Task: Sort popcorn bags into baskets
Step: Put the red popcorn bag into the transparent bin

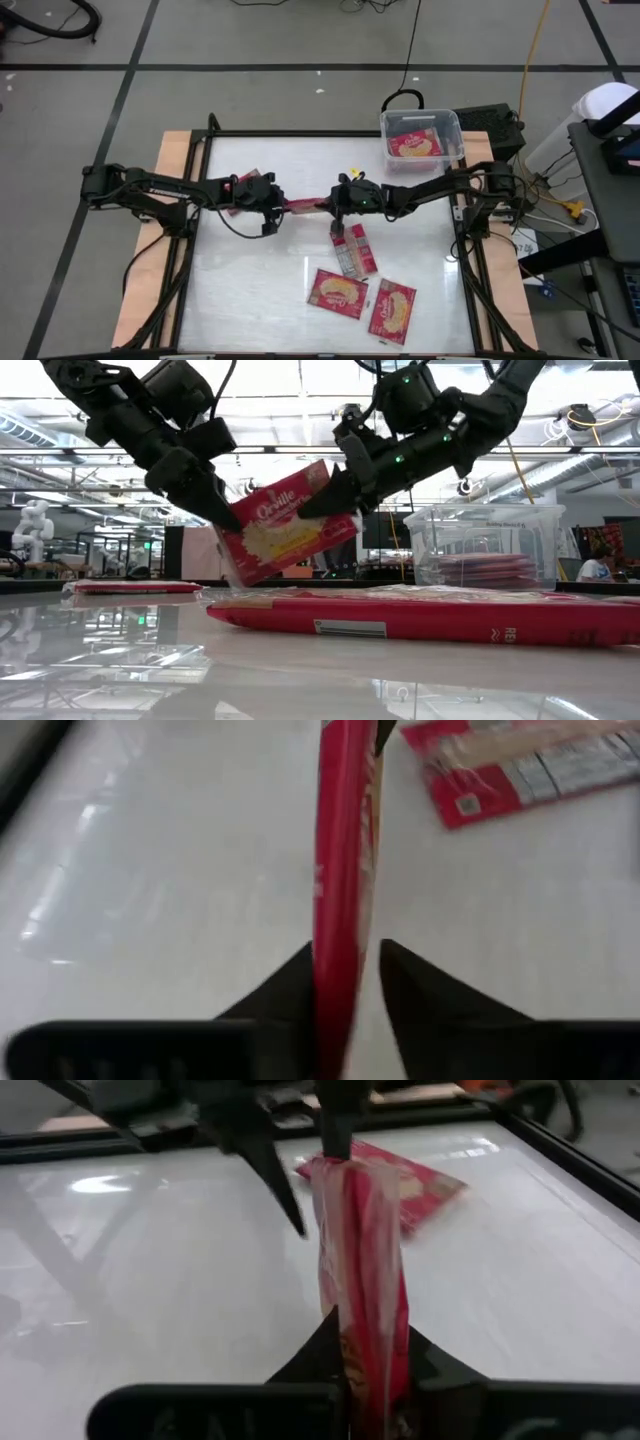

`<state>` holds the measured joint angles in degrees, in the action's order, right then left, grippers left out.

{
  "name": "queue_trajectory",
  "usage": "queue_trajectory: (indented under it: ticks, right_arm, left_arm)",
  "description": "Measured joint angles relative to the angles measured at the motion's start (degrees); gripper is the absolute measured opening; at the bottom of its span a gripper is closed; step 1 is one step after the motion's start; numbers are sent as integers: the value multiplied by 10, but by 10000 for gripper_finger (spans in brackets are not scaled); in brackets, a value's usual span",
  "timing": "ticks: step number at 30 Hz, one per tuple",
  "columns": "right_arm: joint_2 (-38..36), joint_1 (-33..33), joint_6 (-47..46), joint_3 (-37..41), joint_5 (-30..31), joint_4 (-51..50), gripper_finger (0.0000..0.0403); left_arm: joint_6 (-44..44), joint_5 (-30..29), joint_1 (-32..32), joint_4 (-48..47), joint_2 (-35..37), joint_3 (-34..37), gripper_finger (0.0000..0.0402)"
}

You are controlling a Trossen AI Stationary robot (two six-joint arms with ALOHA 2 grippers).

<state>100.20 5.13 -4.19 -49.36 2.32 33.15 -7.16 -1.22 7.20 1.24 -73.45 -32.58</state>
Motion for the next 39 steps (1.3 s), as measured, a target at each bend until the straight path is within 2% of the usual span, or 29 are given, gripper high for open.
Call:
queue_trajectory:
  ticks: [6, 12, 19, 25, 33, 39]
  right_arm:
    - [-52, -1, -21, 0, 10, -99, 8]
    - [-124, -11, -34, 1, 41, -184, 8]
    - [-220, -29, -56, 0, 97, -271, 7]
    - [-281, -42, -86, 1, 101, -339, 8]
    - [-380, -41, -67, 1, 110, -413, 9]
    - [-484, 13, -80, 1, 103, -489, 10]
  left_arm:
    - [-2, -54, -10, 47, 45, 0, 192]
    - [-14, -69, -13, 51, 112, -1, 223]
    - [39, -75, -14, 14, 136, 1, 207]
    - [104, -79, -18, -40, 125, 3, 175]
    - [120, -78, -72, -3, 98, 2, 147]
    - [100, -78, -103, 50, 75, 2, 145]
